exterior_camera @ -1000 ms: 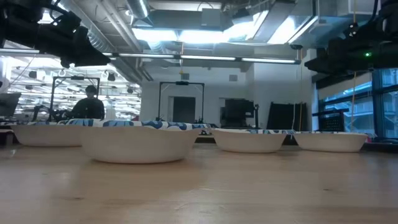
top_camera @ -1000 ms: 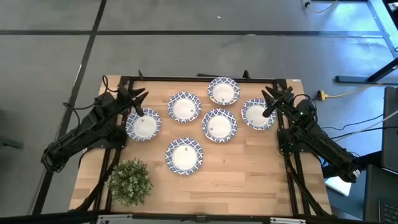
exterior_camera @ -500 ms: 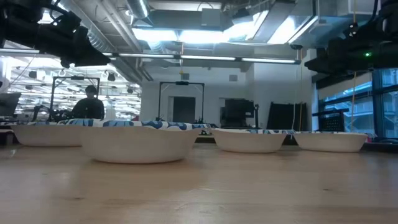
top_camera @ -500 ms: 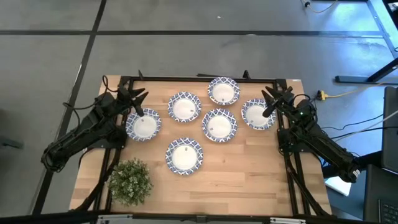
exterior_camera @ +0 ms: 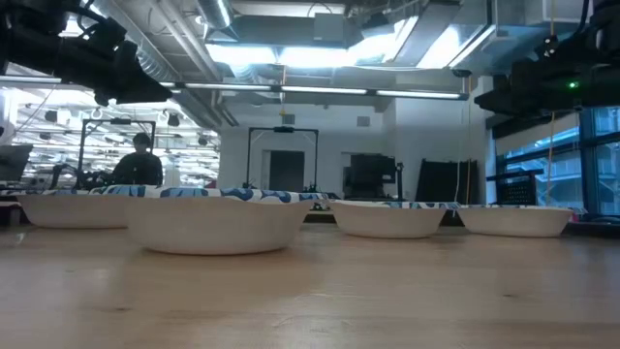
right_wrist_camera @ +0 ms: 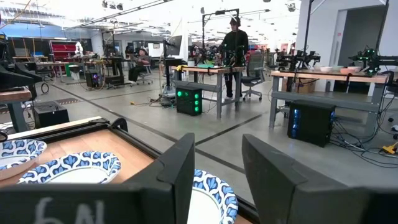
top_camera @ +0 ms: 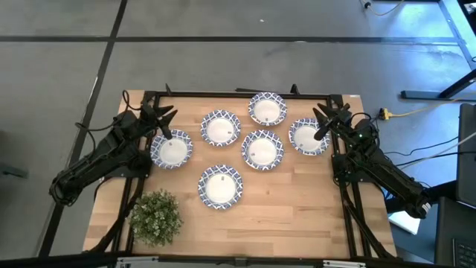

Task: Nest bowls inside each other

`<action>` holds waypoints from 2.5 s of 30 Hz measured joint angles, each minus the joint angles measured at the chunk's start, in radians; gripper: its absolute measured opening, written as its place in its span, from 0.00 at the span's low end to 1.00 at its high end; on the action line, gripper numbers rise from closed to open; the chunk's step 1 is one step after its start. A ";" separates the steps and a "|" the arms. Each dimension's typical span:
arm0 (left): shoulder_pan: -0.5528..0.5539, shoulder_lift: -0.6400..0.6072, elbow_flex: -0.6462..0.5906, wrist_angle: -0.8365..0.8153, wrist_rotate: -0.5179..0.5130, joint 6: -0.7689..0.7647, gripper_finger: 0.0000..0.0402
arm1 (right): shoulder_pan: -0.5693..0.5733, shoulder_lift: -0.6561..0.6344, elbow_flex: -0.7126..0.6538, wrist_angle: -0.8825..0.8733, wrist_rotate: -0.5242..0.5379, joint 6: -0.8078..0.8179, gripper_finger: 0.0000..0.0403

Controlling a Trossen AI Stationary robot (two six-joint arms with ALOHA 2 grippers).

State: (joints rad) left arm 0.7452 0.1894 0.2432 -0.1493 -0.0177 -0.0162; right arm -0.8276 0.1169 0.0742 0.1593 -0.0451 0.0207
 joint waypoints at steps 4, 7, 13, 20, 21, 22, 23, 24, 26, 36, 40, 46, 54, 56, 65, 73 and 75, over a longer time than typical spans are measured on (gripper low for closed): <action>0.000 0.000 0.000 0.000 0.000 0.000 0.28 | 0.000 0.000 0.000 0.002 0.018 0.001 0.34; 0.000 0.000 0.000 0.000 0.000 0.000 0.28 | 0.000 0.000 0.000 0.002 0.018 -0.003 0.34; 0.000 0.000 0.000 0.000 0.000 0.000 0.28 | 0.000 0.000 0.000 0.009 0.018 0.000 0.34; 0.000 0.000 0.000 0.000 0.000 0.000 0.28 | 0.000 0.000 0.000 0.010 0.016 0.101 0.34; 0.000 0.000 0.000 0.000 0.000 0.000 0.28 | 0.000 0.000 0.000 0.010 0.010 0.106 0.34; 0.000 0.000 0.000 0.000 0.000 0.000 0.28 | 0.000 0.000 0.000 0.010 -0.007 0.105 0.34; 0.000 0.000 0.000 0.000 0.000 0.000 0.28 | 0.000 0.000 0.000 0.012 -0.028 0.104 0.34; 0.000 0.000 0.000 0.000 0.000 0.000 0.28 | 0.000 0.000 0.000 0.016 -0.051 0.105 0.34; 0.000 0.000 0.000 0.000 0.000 0.000 0.28 | 0.000 0.000 0.000 0.018 -0.097 0.105 0.34; 0.000 0.000 0.000 0.000 0.000 0.000 0.28 | 0.000 0.000 0.000 0.024 -0.155 0.160 0.34; 0.000 0.000 0.000 0.000 0.000 0.000 0.28 | 0.000 0.000 0.000 0.017 -0.226 0.160 0.34; 0.000 0.000 0.000 0.000 0.000 0.000 0.28 | 0.000 0.001 0.074 -0.234 -0.245 0.098 0.34; 0.000 0.000 0.000 0.001 0.000 0.000 0.28 | 0.000 0.049 0.222 -0.342 -0.211 0.195 0.34; 0.000 0.000 0.000 0.002 0.000 0.000 0.28 | 0.000 0.077 0.291 -0.375 -0.216 0.205 0.34; 0.000 0.000 0.000 0.002 0.000 0.000 0.28 | 0.000 0.318 0.655 -0.892 -0.199 -0.057 0.34; 0.000 0.000 0.000 0.002 0.000 0.000 0.28 | -0.002 0.515 0.758 -1.181 0.017 -0.154 0.34; 0.000 0.000 0.000 0.001 0.000 0.000 0.28 | -0.011 0.550 0.752 -1.203 0.060 -0.164 0.34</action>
State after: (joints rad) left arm 0.7449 0.1895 0.2433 -0.1482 -0.0177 -0.0162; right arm -0.8381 0.6669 0.8264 -1.0434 0.0152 -0.1431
